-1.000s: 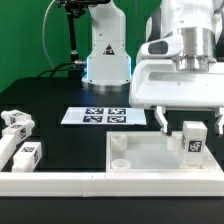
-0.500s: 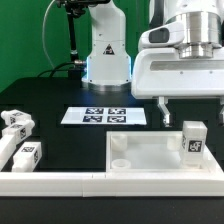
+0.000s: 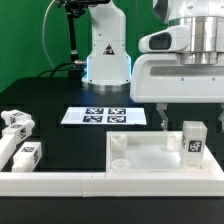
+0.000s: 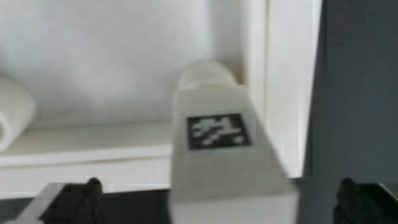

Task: Assemble one leg

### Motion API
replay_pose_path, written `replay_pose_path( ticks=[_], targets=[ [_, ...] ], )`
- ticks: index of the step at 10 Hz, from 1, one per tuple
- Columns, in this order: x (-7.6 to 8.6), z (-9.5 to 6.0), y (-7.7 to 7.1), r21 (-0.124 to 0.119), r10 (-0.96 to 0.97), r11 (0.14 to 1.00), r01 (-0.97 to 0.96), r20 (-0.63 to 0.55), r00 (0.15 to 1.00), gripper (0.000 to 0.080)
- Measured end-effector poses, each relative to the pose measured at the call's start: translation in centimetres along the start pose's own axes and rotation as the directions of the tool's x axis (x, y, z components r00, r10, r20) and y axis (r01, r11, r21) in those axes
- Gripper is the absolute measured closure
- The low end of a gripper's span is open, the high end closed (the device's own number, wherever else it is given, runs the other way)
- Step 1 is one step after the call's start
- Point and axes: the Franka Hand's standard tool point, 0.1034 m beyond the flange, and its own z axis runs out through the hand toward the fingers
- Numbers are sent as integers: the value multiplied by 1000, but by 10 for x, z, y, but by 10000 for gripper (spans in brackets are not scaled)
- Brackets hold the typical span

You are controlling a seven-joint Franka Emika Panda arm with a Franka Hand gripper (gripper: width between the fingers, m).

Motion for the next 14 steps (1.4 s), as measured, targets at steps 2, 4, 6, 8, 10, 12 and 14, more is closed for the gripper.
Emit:
replay_pose_path(
  ticks=[2, 4, 6, 8, 10, 12, 14],
  targets=[
    [5, -2, 1, -11, 32, 999, -32, 112, 993, 150],
    [7, -1, 1, -15, 60, 998, -59, 95, 994, 150],
    [7, -1, 2, -25, 161, 987, -159, 93, 983, 430],
    [7, -1, 2, -40, 318, 948, -316, 88, 944, 515],
    [7, 0, 1, -52, 454, 891, -451, 81, 887, 515],
    [7, 1, 3, -65, 585, 811, -582, 73, 807, 515],
    [8, 1, 5, -86, 804, 594, -800, 47, 592, 514]
  ],
)
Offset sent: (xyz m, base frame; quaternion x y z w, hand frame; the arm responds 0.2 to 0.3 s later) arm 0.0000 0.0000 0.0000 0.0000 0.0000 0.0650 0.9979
